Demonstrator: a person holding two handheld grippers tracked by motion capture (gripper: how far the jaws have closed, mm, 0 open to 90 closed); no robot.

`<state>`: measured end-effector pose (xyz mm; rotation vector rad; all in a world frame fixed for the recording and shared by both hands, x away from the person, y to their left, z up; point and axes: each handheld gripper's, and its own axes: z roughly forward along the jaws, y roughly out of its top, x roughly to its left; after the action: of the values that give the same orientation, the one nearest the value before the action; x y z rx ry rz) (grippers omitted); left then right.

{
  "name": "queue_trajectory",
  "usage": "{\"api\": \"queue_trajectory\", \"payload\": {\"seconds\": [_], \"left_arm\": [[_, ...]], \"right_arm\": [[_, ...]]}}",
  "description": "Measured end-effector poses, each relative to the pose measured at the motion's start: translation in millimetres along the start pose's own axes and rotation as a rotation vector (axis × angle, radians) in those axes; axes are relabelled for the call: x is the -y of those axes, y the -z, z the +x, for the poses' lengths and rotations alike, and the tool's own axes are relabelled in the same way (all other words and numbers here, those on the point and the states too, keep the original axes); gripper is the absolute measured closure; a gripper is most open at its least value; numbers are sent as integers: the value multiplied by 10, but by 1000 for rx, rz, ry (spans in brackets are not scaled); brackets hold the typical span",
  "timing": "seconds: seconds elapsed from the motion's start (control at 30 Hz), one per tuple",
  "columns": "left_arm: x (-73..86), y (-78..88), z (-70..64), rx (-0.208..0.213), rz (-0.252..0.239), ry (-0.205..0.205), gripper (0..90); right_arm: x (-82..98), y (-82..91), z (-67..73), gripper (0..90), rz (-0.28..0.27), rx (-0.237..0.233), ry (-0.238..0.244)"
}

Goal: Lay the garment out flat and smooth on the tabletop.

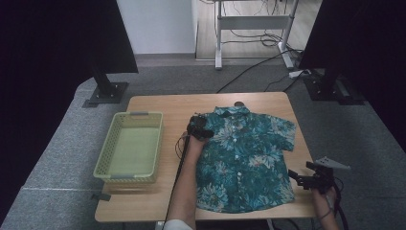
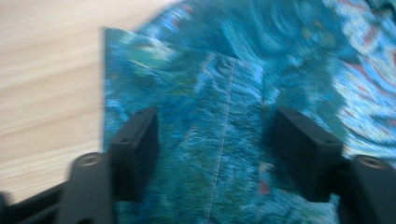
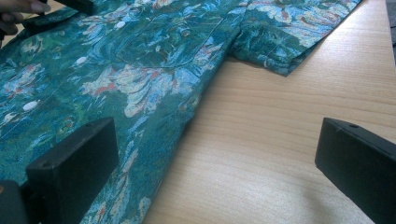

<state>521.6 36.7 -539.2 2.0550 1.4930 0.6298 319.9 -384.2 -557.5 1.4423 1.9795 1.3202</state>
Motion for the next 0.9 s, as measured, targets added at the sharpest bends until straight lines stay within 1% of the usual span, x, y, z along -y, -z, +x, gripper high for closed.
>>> {"api": "queue_trajectory", "payload": {"seconds": [0.03,0.07,0.1,0.13,0.17,0.2,0.23,0.3,0.33,0.37,0.43,0.47,0.57,0.6,0.63,0.67,0.7,0.73,0.77,0.83,0.87,0.9], "left_arm": [[1,-2,-1,24,-5,6,443],[1,-2,-3,13,-8,4,444],[2,-4,3,28,-14,18,469],[-1,-3,7,24,-13,27,528],[-3,-2,4,3,-17,36,558],[-5,0,6,4,-20,38,649],[-8,10,4,-10,-30,37,689],[-10,27,8,-23,-45,40,827],[-11,45,20,-41,-58,48,866],[-14,62,42,-34,-71,65,894],[-21,90,88,-37,-82,89,897],[-24,109,111,-46,-83,90,898],[-34,203,217,-88,-111,97,897],[-32,255,272,-121,-132,104,897],[-26,307,344,-157,-145,123,897],[-14,357,437,-178,-155,156,893],[3,405,542,-179,-165,192,814],[19,450,642,-186,-160,226,762],[37,494,728,-191,-155,247,761],[70,570,855,-184,-165,270,697],[82,607,896,-173,-184,273,668],[86,634,916,-180,-192,280,623]], "right_arm": [[1,-1,0,0,2,0,-1],[1,0,0,0,3,-2,-1],[1,-2,0,0,5,-2,-1],[2,-4,2,0,8,-2,-1],[3,-4,4,0,8,-1,0],[2,-6,5,0,9,-3,2],[2,-8,5,0,12,-3,3],[2,-9,6,0,14,-2,5],[2,-11,6,0,16,-2,5],[2,-11,8,0,15,0,6],[2,-12,10,0,16,0,8],[2,-14,10,0,18,1,9],[2,-15,11,0,19,0,10],[2,-17,12,0,21,-1,9],[1,-18,13,0,23,3,10],[1,-19,13,0,24,4,10],[2,-20,12,0,26,1,9],[1,-20,14,0,26,3,10],[1,-21,15,0,26,5,11],[-1,-29,16,0,30,6,15],[-2,-30,18,0,30,9,16],[-2,-33,19,0,32,8,16]]}}
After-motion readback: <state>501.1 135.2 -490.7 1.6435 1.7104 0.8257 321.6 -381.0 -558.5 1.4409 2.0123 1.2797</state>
